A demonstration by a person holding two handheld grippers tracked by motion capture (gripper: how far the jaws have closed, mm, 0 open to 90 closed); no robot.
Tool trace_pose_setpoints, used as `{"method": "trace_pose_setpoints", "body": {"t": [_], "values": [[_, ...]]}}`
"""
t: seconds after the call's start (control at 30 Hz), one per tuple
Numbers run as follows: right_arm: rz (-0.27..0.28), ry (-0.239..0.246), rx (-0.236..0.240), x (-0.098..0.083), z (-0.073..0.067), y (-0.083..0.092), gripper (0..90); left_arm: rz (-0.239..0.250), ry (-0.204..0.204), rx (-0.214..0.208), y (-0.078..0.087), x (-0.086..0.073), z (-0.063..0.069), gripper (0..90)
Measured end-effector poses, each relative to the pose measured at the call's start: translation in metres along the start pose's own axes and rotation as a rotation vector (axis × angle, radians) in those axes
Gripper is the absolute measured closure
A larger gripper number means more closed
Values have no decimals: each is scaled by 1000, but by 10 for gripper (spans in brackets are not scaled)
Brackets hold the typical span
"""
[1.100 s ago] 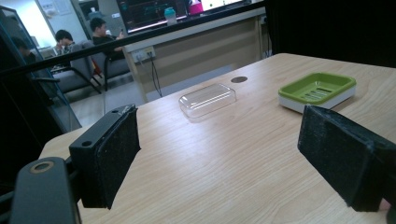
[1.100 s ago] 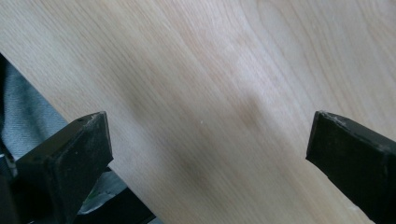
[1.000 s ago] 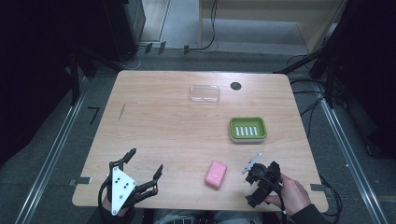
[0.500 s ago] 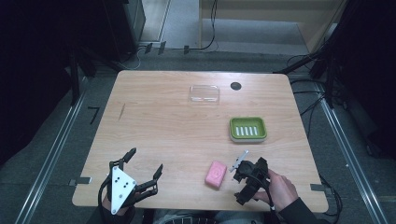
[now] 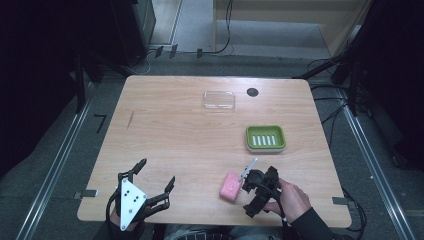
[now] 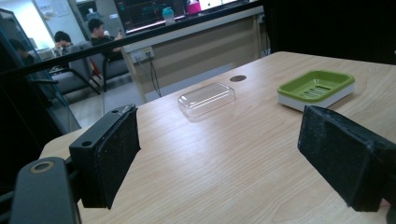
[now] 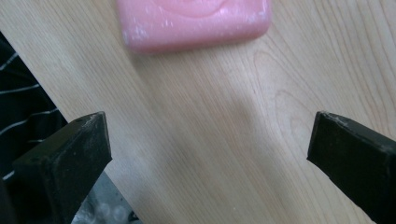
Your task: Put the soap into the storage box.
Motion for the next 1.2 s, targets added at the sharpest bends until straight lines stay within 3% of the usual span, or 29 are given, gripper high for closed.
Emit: {"method": "trace_pose_setpoints", "body": {"t": [0.17,0.3,0.53,1.2], "values": [[2,-2,6,6,-1,1,0,2,15,4,0,0,-2,131],[6,3,10,12,0,1,0,-4,-7,-3,-1,-1,0,131],[5,0,26,24,0,1,0,2,1,0,-1,0,0,131],[-70,49,45,54,-3,-16,0,-1,3,2,0,-1,-1,131]]}}
Point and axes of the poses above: each handheld gripper's, and its own axes: y roughly backward along the jaws, x roughly out of its top, z roughly to its right, the point moved 4 cm from there along -y, roughly forward along the jaws, and after that the axes turned 3 degrees about -z, right-handed, at the moved point
